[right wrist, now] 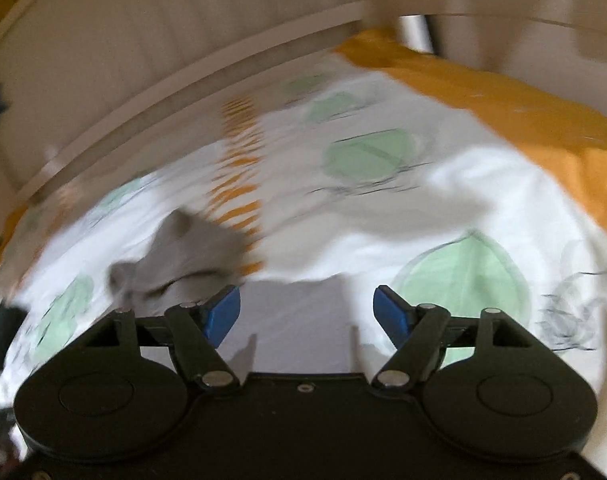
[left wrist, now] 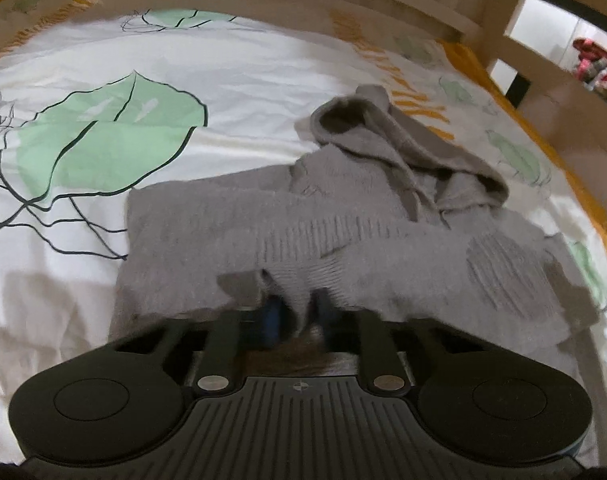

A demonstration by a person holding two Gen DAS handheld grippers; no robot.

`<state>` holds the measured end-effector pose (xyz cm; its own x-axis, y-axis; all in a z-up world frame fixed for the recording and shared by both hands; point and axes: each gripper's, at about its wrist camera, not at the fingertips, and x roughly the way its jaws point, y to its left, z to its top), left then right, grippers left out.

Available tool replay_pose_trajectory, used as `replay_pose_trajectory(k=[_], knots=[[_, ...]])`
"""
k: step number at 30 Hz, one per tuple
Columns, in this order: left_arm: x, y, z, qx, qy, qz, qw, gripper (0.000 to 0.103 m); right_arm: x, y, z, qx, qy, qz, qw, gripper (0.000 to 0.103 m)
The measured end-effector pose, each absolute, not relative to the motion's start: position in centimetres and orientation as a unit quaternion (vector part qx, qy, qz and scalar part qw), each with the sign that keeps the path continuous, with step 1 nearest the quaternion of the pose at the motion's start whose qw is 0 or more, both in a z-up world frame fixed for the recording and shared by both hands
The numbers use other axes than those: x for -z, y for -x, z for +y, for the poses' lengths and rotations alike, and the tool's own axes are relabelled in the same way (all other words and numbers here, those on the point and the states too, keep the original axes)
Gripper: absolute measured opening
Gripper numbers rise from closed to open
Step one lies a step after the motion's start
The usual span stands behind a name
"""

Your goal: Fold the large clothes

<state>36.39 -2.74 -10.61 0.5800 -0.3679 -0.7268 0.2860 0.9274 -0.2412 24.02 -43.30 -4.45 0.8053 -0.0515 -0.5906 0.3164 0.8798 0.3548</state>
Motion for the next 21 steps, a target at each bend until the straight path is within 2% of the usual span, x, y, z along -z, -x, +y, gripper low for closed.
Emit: replay_pose_trajectory(k=[3,8,10,12,16,21], knots=[[9.4,-35.9,-3.0,0.189,0.061,0.395,0.897,0.006,4.8,-23.6,-45.1,0.139,-0.238,0.303,0.912,0.076],[2.7,-33.4,-1.8,0.234,0.106,0.284,0.924,0.006,5.2,-23.4,-45.9,0.148,-0.249,0.314,0.904,0.076],[1.1,-32.7,-1.1,0.233,0.089,0.252,0.935,0.006,5.2,-23.7,-45.5,0.143,-0.239,0.318,0.906,0.076],[1.5,-32.9,-0.2,0.208,0.077,0.262,0.939,0.006,5.4,-24.2,-44.8,0.137,-0.223,0.326,0.908,0.076],[4.3,-34.7,2.2,0.17,0.136,0.336,0.917,0.006,6.4,-25.2,-43.6,0.125,-0.201,0.347,0.907,0.076],[4.6,-35.6,1.6,0.162,0.103,0.346,0.918,0.006,7.3,-25.7,-42.1,0.111,-0.175,0.37,0.906,0.076]])
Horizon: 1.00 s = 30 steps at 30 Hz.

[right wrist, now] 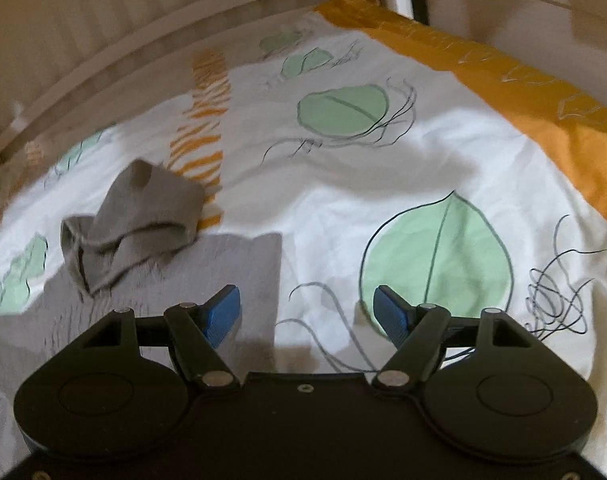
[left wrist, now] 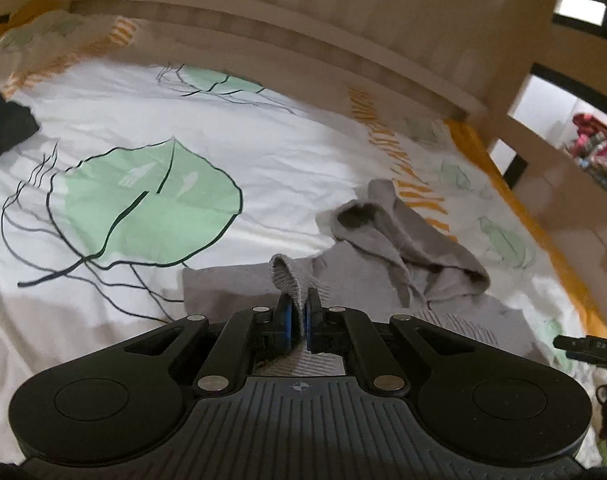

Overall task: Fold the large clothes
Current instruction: 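Lift and smooth the grasped edge with the left gripper, then release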

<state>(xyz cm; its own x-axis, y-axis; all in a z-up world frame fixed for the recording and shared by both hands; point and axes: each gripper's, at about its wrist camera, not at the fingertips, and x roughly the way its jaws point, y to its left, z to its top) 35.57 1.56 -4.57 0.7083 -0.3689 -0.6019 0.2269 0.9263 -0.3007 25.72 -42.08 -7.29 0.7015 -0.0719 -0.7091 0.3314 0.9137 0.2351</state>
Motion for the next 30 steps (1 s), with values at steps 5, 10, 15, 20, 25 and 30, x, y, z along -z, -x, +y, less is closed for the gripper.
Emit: replay_pose_trajectory(k=[5,10,15,20,25,30], knots=[[5.4,-35.8,1.1,0.162,0.081,0.356,0.917,0.007,8.1,-26.5,-39.8,0.089,-0.116,0.394,0.908,0.076],[6.9,-36.0,1.7,0.141,0.059,0.391,0.908,0.01,10.7,-27.4,-37.9,0.104,0.008,0.447,0.888,0.075],[7.7,-36.1,1.8,0.083,-0.015,0.398,0.913,0.017,10.3,-27.3,-37.5,0.123,0.018,0.447,0.886,0.075],[8.1,-36.5,2.1,0.076,-0.01,0.394,0.916,0.03,8.3,-26.6,-36.8,0.114,0.022,0.389,0.914,0.076],[10.0,-36.9,0.8,0.093,-0.035,0.411,0.906,0.046,8.7,-27.0,-35.1,0.065,0.045,0.387,0.919,0.077],[10.8,-37.0,1.5,0.082,-0.025,0.414,0.906,0.059,10.6,-27.4,-37.3,0.099,0.0,0.434,0.895,0.082]])
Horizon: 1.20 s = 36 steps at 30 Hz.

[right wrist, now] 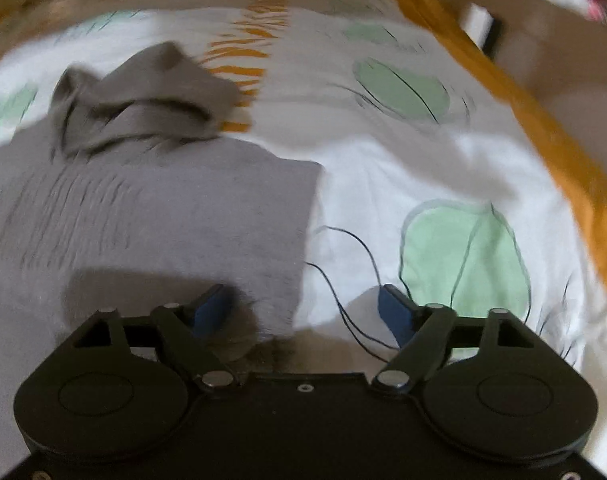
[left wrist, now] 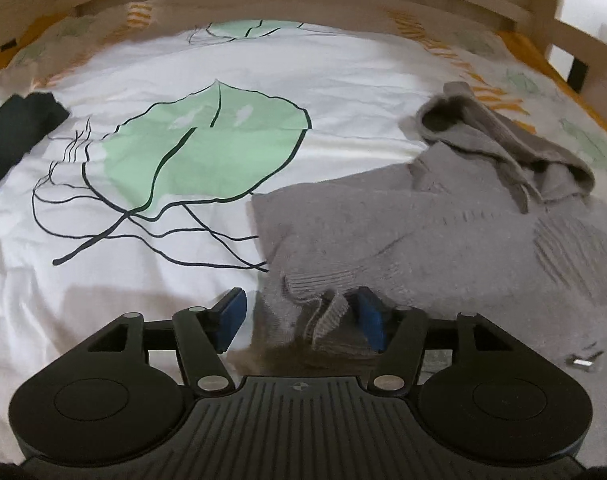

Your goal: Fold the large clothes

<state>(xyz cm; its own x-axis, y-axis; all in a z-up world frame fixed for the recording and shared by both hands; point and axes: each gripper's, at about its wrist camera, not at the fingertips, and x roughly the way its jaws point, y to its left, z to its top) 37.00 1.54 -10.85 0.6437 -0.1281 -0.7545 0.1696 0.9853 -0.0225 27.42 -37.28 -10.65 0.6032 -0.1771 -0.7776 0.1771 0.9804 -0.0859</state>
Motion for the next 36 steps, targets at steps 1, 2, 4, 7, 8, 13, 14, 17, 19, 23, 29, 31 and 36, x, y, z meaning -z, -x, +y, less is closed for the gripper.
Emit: replay_pose_trajectory(k=[1,2,4,7,8,13,14,17,19,23,29,31,36], knots=[[10.2,-36.8,1.4,0.082,-0.029,0.411,0.908,0.058,10.4,-27.2,-37.6,0.101,-0.01,0.434,0.895,0.082],[9.5,-36.5,1.2,0.084,-0.038,0.402,0.911,0.058,10.0,-27.1,-37.5,0.102,-0.009,0.43,0.897,0.081],[7.5,-35.7,0.9,0.093,-0.052,0.368,0.923,0.058,8.9,-26.7,-37.0,0.086,-0.011,0.408,0.909,0.08],[5.0,-35.7,0.2,0.116,-0.059,0.327,0.936,0.058,7.1,-26.2,-36.6,0.05,-0.036,0.365,0.929,0.08],[4.5,-36.0,-0.2,0.122,-0.061,0.321,0.937,0.059,6.5,-26.3,-36.5,0.04,-0.04,0.353,0.934,0.08],[4.4,-40.1,-3.3,0.151,-0.084,0.327,0.929,0.061,5.5,-29.7,-35.5,-0.005,-0.025,0.33,0.944,0.079],[4.8,-41.0,-4.0,0.156,-0.085,0.329,0.927,0.061,5.6,-30.7,-35.3,-0.01,-0.016,0.326,0.945,0.078],[6.3,-43.9,-5.7,0.167,-0.086,0.336,0.923,0.061,6.6,-33.3,-34.8,-0.021,0.006,0.325,0.946,0.072],[7.2,-45.5,-6.8,0.172,-0.098,0.334,0.921,0.061,7.5,-34.9,-34.6,-0.025,0.022,0.326,0.945,0.069],[8.4,-47.9,-9.0,0.187,-0.136,0.319,0.919,0.061,8.8,-37.3,-34.6,-0.031,0.048,0.329,0.943,0.069],[10.0,-50.9,-11.3,0.186,-0.169,0.32,0.913,0.061,9.7,-39.6,-34.3,-0.043,0.077,0.327,0.941,0.069],[10.2,-51.5,-11.7,0.182,-0.172,0.316,0.915,0.06,9.5,-40.2,-34.2,-0.045,0.074,0.322,0.943,0.069],[9.1,-52.0,-12.1,0.176,-0.155,0.301,0.924,0.006,9.1,-42.3,-33.4,-0.066,0.075,0.321,0.942,0.016]])
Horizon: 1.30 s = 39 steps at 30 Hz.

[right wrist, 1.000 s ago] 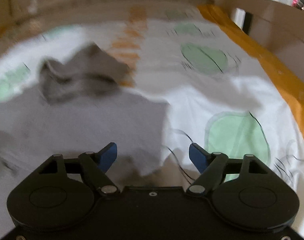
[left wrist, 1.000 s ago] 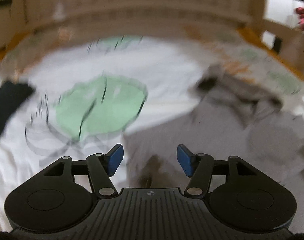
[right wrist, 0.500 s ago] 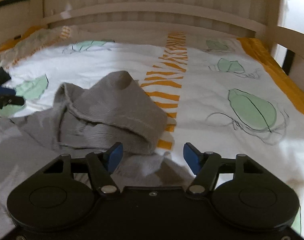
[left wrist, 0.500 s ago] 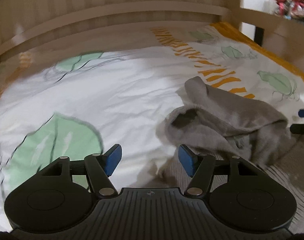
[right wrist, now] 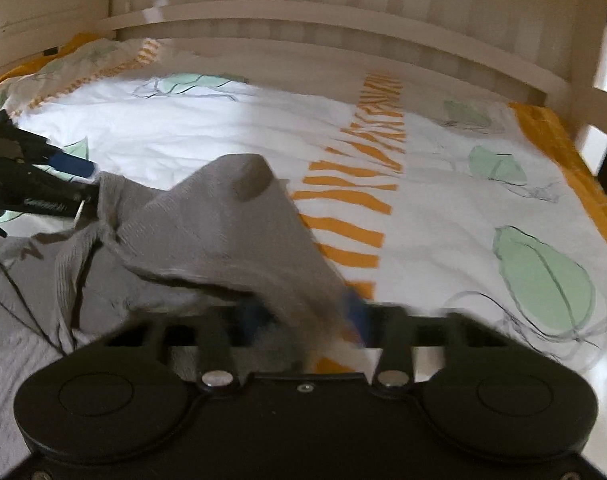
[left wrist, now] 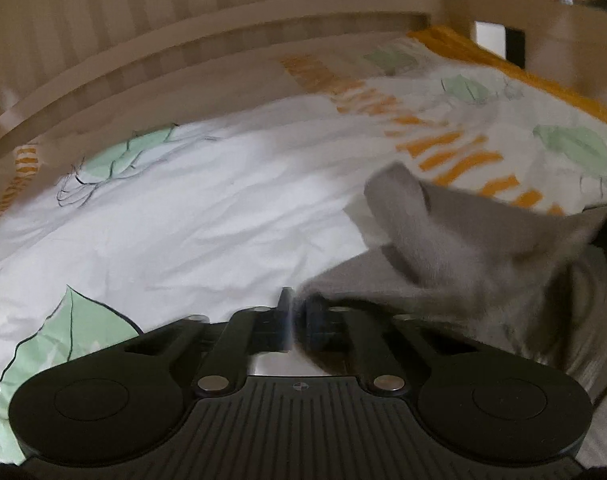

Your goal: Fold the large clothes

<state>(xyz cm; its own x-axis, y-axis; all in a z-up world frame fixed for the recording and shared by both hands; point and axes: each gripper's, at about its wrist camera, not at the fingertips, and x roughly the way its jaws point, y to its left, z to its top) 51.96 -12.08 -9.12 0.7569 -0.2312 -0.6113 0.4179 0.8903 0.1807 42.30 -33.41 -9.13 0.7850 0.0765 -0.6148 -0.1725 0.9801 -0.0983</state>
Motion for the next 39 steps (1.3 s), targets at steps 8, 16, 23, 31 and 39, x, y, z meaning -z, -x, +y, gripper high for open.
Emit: replay_pose_trajectory(k=[8,16,23,31,39], knots=[[7.4,-46.0,-12.0,0.159,-0.235,0.234,0.93,0.008,6.3,-42.0,-36.1,-0.036,0.027,0.249,0.968,0.013],[12.3,-45.2,-10.9,0.182,-0.281,0.311,0.889,0.009,12.1,-39.9,-36.1,-0.068,0.094,0.332,0.936,0.028],[8.3,-45.0,-8.8,0.252,-0.26,0.342,0.867,0.038,10.5,-38.8,-36.7,-0.084,0.088,0.344,0.931,0.046],[4.2,-47.1,-6.0,0.25,-0.119,0.331,0.902,0.056,7.2,-37.7,-38.9,-0.137,-0.004,0.331,0.934,0.068],[10.0,-51.8,-9.5,0.197,-0.054,0.372,0.905,0.056,8.7,-43.4,-38.1,-0.097,-0.08,0.326,0.937,0.059]])
